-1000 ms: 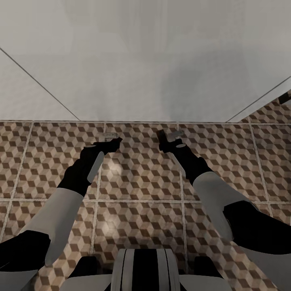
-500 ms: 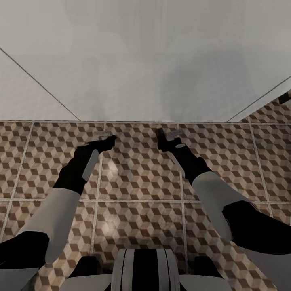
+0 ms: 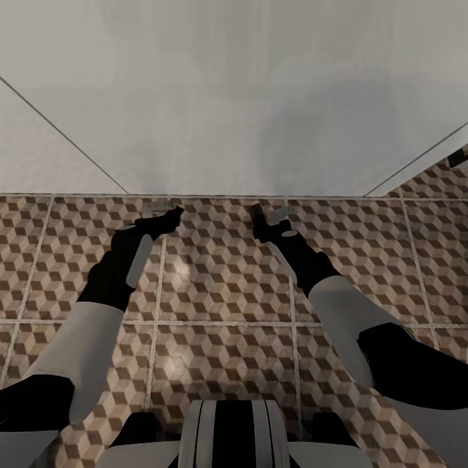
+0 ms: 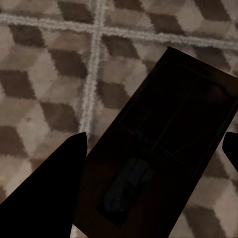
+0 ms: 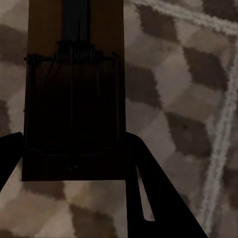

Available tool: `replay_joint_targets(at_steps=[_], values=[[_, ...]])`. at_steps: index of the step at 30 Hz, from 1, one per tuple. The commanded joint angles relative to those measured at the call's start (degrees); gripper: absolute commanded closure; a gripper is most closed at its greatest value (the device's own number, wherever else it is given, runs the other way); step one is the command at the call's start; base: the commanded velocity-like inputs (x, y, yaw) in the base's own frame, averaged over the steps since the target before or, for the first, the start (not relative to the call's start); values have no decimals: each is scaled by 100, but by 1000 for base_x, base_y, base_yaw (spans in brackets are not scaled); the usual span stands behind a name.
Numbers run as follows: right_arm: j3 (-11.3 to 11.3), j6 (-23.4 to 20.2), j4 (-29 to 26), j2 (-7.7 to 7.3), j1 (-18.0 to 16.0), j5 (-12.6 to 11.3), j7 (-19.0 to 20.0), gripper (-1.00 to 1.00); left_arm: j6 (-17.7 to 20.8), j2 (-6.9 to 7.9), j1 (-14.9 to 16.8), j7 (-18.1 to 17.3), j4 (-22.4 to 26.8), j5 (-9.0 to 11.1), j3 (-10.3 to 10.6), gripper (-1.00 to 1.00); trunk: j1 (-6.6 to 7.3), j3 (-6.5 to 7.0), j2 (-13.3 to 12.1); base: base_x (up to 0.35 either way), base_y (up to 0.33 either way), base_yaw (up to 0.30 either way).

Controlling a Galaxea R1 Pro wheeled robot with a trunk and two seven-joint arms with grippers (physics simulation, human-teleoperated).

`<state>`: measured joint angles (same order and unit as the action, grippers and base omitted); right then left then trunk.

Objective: Take the four mousetraps from the cabinet in the bathroom and place them on the bathroom floor. Make sure all four end up on the same floor surface, and ensure that at least two of them are either under or directly next to the same bathroom sink.

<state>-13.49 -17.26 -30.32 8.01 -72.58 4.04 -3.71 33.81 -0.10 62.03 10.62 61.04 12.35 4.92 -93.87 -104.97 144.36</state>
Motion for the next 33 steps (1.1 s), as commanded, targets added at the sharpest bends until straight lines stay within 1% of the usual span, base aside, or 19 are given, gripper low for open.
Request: replay_joint_targets(at_steps=[1,19,21,27,33], values=[[-23,-39,-9,-2,-1,27,-16,100,21,11,2,49,9,60,9,100,1,-3,1,0,0,0],[-12,-73,69,-13,-1,43,-55,100,13,19,-4,45,40,68,18,100,1,-3,1,0,0,0],[-8,-79,98,-16,-1,45,-57,100,12,19,-5,45,76,70,18,100,1,-3,1,0,0,0],[0,-84,334,-26,-1,52,-81,100,35,19,-4,49,463,74,24,100,1,-3,1,0,0,0],[0,-81,434,-35,-1,53,-109,100,46,10,-2,50,548,81,30,100,1,-3,1,0,0,0]])
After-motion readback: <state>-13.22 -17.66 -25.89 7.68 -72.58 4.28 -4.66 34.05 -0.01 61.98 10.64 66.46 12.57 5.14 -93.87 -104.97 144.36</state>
